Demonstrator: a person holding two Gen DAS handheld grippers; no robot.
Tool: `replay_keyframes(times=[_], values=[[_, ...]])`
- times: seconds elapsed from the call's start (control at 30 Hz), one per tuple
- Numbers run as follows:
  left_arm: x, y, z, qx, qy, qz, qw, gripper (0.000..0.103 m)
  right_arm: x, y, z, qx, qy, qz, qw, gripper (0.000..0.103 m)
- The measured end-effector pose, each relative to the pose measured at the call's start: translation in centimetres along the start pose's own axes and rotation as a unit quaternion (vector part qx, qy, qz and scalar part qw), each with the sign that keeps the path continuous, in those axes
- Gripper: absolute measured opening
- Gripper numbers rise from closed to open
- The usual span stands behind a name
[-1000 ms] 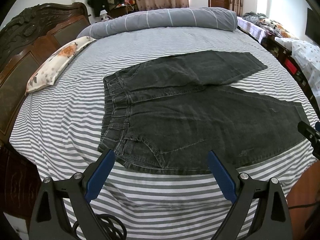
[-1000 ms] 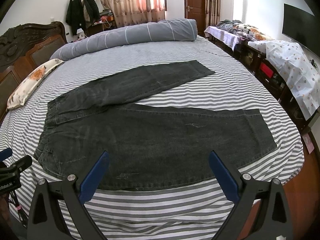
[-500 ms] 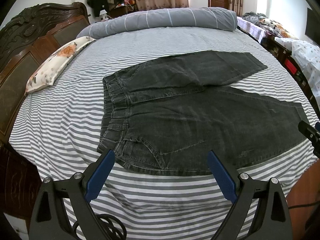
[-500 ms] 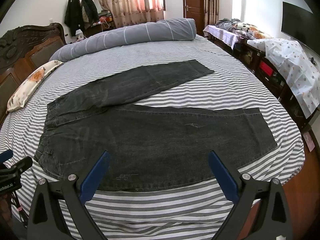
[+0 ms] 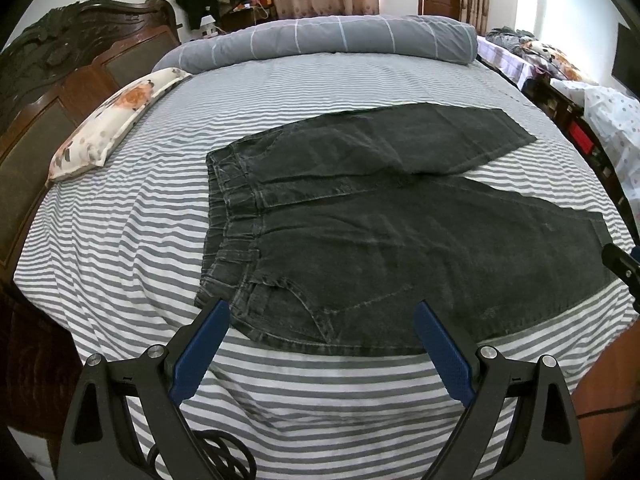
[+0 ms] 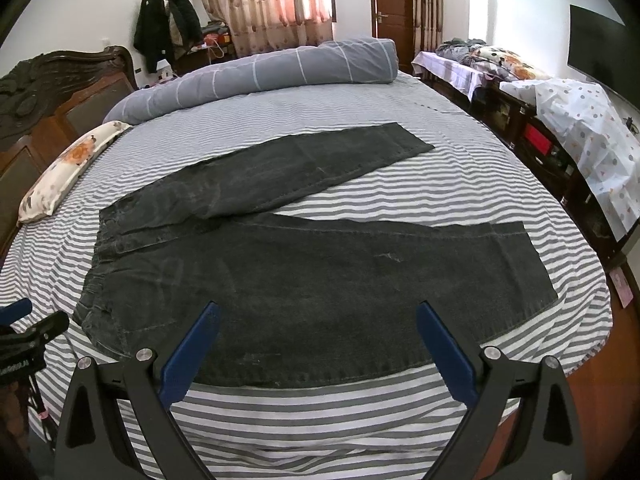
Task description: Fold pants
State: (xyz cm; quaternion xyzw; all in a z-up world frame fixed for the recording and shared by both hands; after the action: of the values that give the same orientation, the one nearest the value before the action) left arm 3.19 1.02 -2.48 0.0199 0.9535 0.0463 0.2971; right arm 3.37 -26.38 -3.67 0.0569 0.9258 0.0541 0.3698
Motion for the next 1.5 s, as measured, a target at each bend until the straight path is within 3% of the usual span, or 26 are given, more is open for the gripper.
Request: replay_keyframes(times=[0.23, 0.37, 0.5, 0.67, 1.03, 1.2, 1.43, 1.5], values=[[-2.8, 4.2, 1.4, 0.016, -0.021, -0.049, 0.9984, 0.092, -2.7, 0.3, 0.5, -0.035, 0.004, -0.010, 0.999, 0.097], [-5.2, 6.9, 3.2, -0.017, -0.004, -0.053, 0.9985, 0.087, -5.7, 0.9, 1.5, -0.061, 0.011, -0.021, 0.998, 0.097], [-8.2, 9.8, 5.2, -0.028, -0.013, -0.071, 0.9970, 0.081, -9.9, 2.4, 3.4, -0.087, 0.025, -0.055, 0.994, 0.097], [-11.0, 12.5, 8.1, -0.044, -0.005, -0.103, 0.9937, 0.081, -14.4, 4.8, 6.6, -0.088, 0.029, -0.110, 0.990, 0.097], [-14.0, 16.7, 16.6, -0.058, 0.048, -0.162, 0.9839, 0.081, -20.2, 10.2, 17.8, -0.151, 0.080, -0.197, 0.966, 0.096], [-15.7, 18.8, 21.1, -0.069, 0.051, -0.188, 0.9784, 0.081, -22.9, 11.6, 23.6, -0.164, 0.092, -0.217, 0.958, 0.095], [-17.2, 19.4, 27.0, -0.063, 0.073, -0.171, 0.9806, 0.081, -25.3, 14.0, 31.3, -0.186, 0.126, -0.264, 0.938, 0.091], [-17.5, 19.3, 28.2, -0.063, 0.071, -0.156, 0.9831, 0.081, -25.7, 14.7, 33.7, -0.200, 0.146, -0.291, 0.924, 0.091]])
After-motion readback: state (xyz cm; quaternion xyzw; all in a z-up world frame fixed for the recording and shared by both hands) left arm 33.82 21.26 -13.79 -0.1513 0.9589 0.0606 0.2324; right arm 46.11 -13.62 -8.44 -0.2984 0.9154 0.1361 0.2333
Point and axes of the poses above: each gripper's, at about its wrist camera, not at the fingertips, and z roughly the way its jaws point, y to its left, x to its underside, the point moved 3 cm from there along z, roughly the way its jaws point, and after that the axes turned 7 degrees about -x, right-handed, at the moved point
